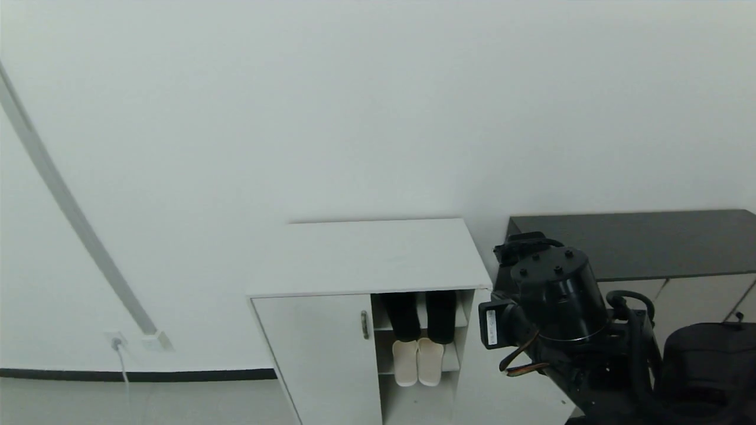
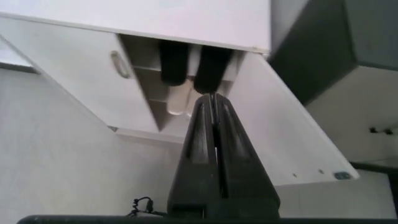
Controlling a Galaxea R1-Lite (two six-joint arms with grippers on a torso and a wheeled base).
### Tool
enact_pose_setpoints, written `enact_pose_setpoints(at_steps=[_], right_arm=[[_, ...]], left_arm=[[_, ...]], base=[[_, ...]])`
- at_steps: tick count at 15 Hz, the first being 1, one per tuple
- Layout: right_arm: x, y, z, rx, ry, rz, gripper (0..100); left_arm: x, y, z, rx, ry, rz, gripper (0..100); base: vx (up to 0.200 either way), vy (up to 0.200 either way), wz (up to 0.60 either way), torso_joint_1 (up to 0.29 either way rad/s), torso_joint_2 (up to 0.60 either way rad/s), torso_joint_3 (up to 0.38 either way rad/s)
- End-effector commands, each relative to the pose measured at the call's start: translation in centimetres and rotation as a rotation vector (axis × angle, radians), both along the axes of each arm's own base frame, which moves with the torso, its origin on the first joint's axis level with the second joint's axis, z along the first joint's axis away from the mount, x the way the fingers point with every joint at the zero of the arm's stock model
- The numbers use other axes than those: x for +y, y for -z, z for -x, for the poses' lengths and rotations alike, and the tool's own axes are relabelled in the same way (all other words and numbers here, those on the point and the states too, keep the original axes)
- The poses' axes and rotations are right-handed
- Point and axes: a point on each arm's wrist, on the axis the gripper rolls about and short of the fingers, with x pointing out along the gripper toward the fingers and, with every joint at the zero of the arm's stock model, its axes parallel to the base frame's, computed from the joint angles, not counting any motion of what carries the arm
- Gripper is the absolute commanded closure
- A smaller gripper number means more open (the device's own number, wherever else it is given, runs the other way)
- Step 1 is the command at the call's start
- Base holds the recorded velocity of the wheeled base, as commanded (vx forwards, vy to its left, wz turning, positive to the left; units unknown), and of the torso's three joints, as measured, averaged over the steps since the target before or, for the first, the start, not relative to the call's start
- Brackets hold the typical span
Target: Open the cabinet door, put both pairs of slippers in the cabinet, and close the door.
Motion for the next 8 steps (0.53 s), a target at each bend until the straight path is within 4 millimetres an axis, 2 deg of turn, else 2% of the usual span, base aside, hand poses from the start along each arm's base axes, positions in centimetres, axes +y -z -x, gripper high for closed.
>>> enact_pose_setpoints(at_steps=[1,6,8], right_arm=[[-0.2,0.7,-0.9,0.011,0.026,0.013,100],[-1.1,1.4,-3.1,-0.01,0.09,0.003,100],[-1.1,1.0,-3.6,-0.046,0.088,-0.037,100]], left_arm=[[0.0,0.0,0.0,0.001,-0.001,-0.001,100],[0.0,0.0,0.0,0.001,-0.001,0.001,100],[0.0,0.0,0.0,-0.001,-0.001,0.002,100]], base=[[0.0,0.0,0.0,0.0,0.0,0.0],[0.0,0.0,0.0,0.0,0.0,0.0],[-0.2,0.0,0.0,0.005,0.0,0.0]])
